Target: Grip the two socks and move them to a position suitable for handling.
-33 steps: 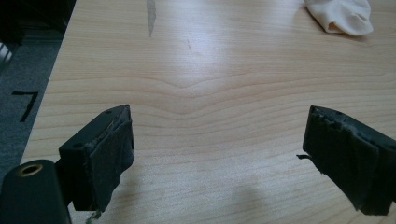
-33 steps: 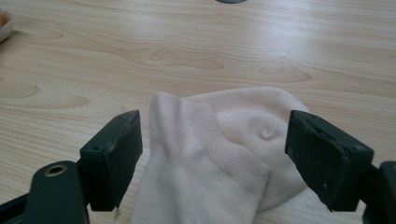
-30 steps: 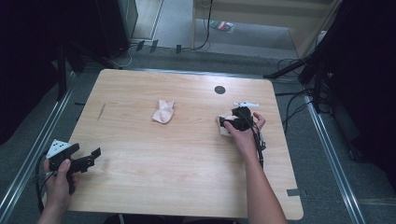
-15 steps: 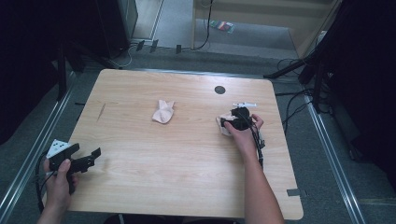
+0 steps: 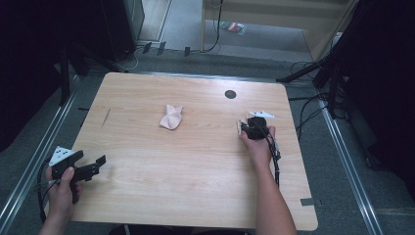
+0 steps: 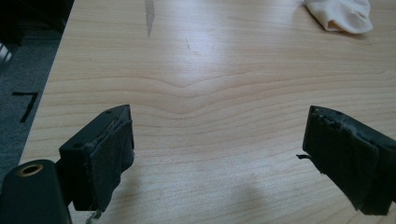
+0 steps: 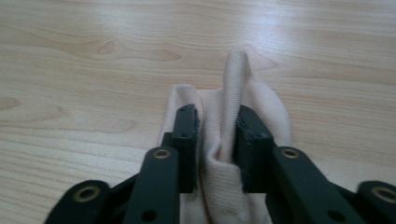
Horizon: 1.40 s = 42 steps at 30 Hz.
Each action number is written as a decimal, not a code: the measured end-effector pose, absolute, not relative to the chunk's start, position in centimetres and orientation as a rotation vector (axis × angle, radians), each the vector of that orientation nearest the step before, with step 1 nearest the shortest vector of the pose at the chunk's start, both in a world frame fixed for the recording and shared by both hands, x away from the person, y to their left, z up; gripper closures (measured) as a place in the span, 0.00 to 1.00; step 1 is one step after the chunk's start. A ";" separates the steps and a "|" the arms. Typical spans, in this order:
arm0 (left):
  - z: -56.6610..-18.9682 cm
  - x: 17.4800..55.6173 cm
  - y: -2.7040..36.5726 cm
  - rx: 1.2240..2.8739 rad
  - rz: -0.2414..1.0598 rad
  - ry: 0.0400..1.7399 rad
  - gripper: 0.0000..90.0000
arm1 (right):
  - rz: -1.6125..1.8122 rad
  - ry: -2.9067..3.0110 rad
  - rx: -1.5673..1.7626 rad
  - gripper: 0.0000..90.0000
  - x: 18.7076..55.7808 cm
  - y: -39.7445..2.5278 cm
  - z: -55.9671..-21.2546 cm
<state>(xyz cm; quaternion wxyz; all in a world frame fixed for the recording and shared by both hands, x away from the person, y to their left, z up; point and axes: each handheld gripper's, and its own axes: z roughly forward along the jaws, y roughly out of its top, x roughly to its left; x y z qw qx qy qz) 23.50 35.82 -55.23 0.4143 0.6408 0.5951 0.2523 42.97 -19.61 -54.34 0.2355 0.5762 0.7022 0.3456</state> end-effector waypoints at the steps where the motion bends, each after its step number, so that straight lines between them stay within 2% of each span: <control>1: -55.2 23.5 35.8 1.610 0.634 1.495 0.11 | 0.948 1.926 1.581 0.84 43.0 -19.6 -54.3; 8: -55.2 23.5 35.8 1.610 0.633 1.496 0.11 | 0.882 1.969 1.563 0.89 42.6 -19.6 -53.6; 29: -55.2 23.5 35.8 1.616 0.640 1.496 0.11 | 1.150 1.881 1.498 0.89 37.4 -20.8 -48.0; 42: -55.2 23.5 35.8 1.617 0.641 1.497 0.11 | 1.248 1.937 1.417 0.89 33.6 -18.5 -46.2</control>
